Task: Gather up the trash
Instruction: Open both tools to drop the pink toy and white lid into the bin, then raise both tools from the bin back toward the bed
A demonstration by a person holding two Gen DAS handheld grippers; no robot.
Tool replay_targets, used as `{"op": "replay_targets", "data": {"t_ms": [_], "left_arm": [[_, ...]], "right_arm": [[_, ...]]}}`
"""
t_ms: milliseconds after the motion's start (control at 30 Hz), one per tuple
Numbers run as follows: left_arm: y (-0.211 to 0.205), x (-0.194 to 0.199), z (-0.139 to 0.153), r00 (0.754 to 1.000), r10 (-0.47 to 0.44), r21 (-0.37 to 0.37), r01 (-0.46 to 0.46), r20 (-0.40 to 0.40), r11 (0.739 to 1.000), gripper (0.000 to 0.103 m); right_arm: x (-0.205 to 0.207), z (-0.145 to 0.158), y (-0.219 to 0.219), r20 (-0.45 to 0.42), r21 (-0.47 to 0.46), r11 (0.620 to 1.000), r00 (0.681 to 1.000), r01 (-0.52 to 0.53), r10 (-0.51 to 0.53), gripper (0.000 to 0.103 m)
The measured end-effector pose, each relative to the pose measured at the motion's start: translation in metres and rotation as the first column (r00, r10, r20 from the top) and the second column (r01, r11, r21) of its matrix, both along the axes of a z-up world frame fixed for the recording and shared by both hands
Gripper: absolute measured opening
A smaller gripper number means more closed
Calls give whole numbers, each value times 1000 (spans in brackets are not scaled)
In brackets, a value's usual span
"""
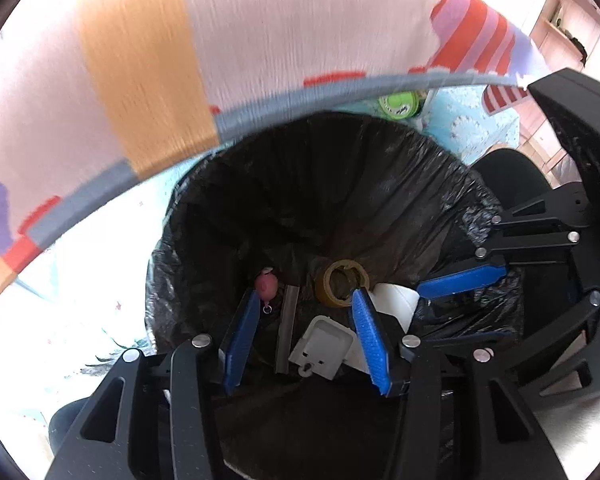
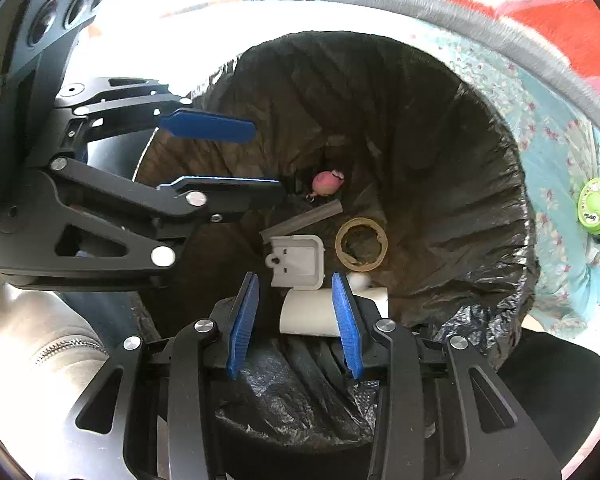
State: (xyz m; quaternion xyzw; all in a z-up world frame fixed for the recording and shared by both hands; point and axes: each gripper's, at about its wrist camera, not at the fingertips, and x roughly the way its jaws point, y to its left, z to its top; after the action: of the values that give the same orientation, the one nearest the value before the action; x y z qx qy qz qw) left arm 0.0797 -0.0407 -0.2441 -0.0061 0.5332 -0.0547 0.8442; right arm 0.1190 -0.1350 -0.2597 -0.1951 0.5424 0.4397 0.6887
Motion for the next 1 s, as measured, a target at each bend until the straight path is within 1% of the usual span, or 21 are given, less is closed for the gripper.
{"op": "replay_targets", "data": {"t_ms": [300,600,800,833,1000], "left_arm": [[9,-17,29,998,-6,-8,6,59,1000,47],[11,-34,63,992,-19,-20,22,125,1000,46],[7,-48,92,982,-43,-16,47,186,999,46],[6,-49,91,980,-42,-15,46,196,999,46],[12,-56,114,971,-37,-10,40,238,999,46]], "right_arm": [[4,18,-14,28,38,999,999,32,-33,38],[2,52,-24,63,79,996,997,44,-49,38],[-2,78,-29,113,127,991,992,39,-53,38],[-2,84,-31,120,136,990,991,40,-57,38],[-2,99,-38,141,166,985,988,46,-70,38]]}}
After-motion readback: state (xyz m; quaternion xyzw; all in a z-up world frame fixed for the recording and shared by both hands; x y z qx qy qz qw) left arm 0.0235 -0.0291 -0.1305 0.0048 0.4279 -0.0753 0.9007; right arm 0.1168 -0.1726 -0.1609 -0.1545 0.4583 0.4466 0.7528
